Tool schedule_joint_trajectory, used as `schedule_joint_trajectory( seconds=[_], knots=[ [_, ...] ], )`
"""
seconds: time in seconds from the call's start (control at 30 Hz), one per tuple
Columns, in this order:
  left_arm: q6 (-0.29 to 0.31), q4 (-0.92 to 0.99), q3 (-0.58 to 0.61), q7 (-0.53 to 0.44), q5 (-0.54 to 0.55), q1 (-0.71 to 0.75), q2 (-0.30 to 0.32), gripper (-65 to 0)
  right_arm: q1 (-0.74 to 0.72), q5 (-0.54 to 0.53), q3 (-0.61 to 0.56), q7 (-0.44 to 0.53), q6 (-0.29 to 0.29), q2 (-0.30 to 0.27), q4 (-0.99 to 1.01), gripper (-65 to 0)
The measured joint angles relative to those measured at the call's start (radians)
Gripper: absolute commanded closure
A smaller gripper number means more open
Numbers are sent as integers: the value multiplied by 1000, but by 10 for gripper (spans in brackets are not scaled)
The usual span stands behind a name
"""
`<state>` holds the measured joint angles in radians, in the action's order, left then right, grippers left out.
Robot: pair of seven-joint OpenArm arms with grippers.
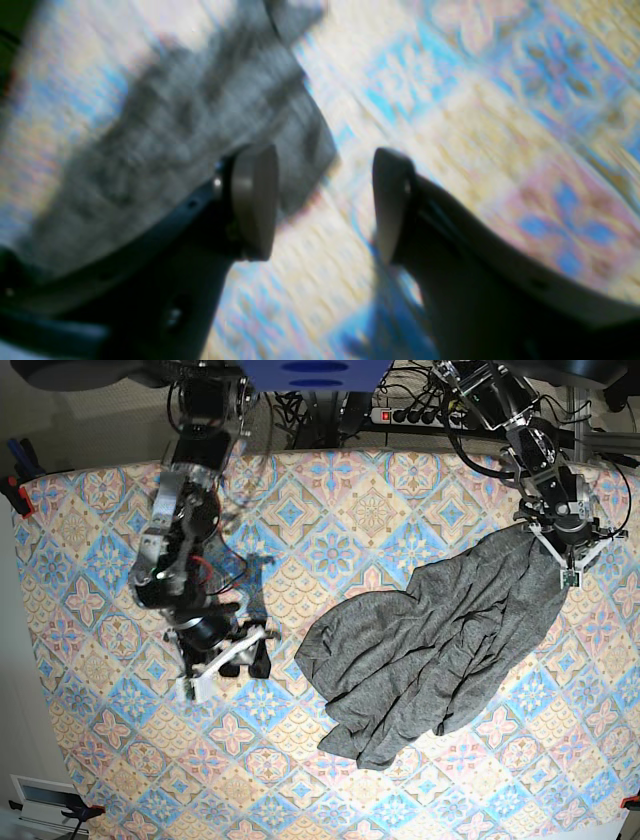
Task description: Layout the t-shirt on the table in an organized manner, then fold the t-shirt properly
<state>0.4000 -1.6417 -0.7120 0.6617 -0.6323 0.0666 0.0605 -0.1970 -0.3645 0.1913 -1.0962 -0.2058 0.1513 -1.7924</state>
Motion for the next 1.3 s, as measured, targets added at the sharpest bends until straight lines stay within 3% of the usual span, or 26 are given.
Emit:
schedule_joint_trajectory(
  seconds=[0.23,0.3,0.53,0.87,1.03,1.3],
  knots=[
    [-3,0,19,0,-4,5,-22,-33,23,-90,51,43,11,2,258,-293],
    [-4,0,19,0,-4,3,-21,-33,18,-85,18,113,16,-3,276,-293],
    [-4,0,19,0,-5,3,-22,-33,5,-108,-129,180,6,5,308,-293],
    [-4,0,19,0,-5,5,-22,-33,13,-101,-235,331,11,-2,512,-293],
    [-4,0,19,1,-5,5,-22,-33,3,-107,-299,448,125,-3,592,-293],
    [-4,0,19,-2,-5,19,-21,-33,-15,-133,-365,565,95,-1,713,-293]
  ],
)
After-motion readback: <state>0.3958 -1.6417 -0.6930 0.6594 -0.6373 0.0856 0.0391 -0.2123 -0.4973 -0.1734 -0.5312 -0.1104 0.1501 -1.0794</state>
